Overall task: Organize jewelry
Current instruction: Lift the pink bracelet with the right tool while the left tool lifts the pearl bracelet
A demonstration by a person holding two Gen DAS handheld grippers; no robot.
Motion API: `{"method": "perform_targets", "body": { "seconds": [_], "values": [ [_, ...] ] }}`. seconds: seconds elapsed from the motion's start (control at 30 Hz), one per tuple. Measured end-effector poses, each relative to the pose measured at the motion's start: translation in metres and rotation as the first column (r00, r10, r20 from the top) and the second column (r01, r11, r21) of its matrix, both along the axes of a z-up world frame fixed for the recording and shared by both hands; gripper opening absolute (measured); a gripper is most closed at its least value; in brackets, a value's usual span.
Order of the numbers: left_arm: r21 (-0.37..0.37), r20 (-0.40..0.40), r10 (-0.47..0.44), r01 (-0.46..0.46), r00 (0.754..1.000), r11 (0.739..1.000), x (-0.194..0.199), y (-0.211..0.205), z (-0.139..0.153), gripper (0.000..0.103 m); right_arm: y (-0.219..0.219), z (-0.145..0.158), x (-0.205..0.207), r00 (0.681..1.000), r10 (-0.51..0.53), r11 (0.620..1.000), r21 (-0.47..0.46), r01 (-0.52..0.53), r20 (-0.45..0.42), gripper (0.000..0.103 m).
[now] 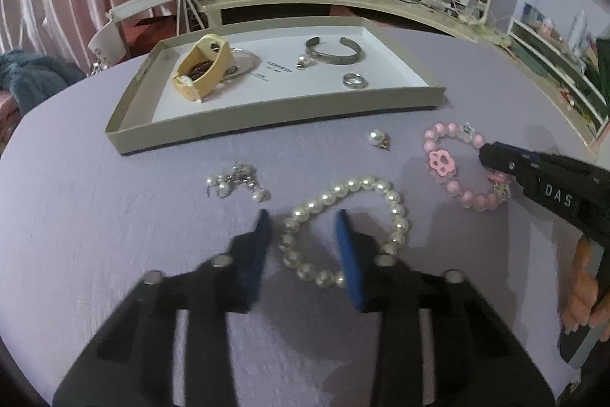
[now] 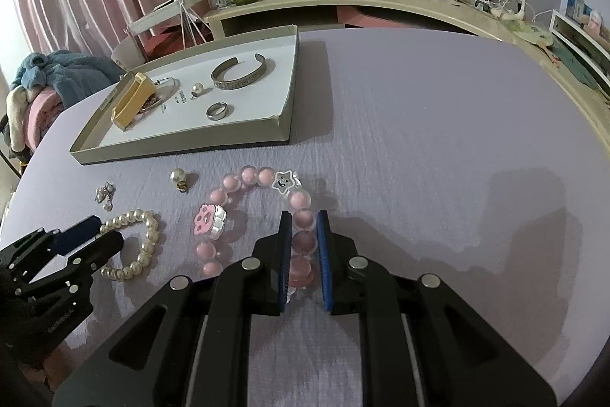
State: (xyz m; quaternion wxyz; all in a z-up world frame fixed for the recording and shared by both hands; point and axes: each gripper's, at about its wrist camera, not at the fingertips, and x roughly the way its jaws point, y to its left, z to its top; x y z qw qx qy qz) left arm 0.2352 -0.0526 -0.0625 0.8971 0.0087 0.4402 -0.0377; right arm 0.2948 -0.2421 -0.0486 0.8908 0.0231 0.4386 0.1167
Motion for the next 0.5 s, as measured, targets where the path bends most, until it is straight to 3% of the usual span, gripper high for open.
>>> {"method": "perform_targets", "body": {
  "seconds": [0.03, 0.3, 0.5],
  "values": [
    [0.000, 0.001, -0.015, 0.015, 1.000, 1.000, -0.001, -0.002, 0.000, 0.009, -0.001, 0.000, 0.000, 1.000, 0.000, 1.000, 0.002, 0.000, 0.000, 0.014],
    [-0.016, 0.002, -0.025, 0.025, 1.000, 1.000, -0.013, 0.004, 0.001, 0.009, -0.001, 0.014, -0.008, 0.999, 0.015, 1.000, 0.020, -0.015, 0.031, 0.014],
    [-0.019, 0.046, 0.001, 0.000, 0.999, 1.000, -0.031, 0.024, 0.019, 0.009, 0.009, 0.033, -0.019, 0.996, 0.038, 0.999, 0.031, -0.040, 0.077, 0.014]
  ]
}}
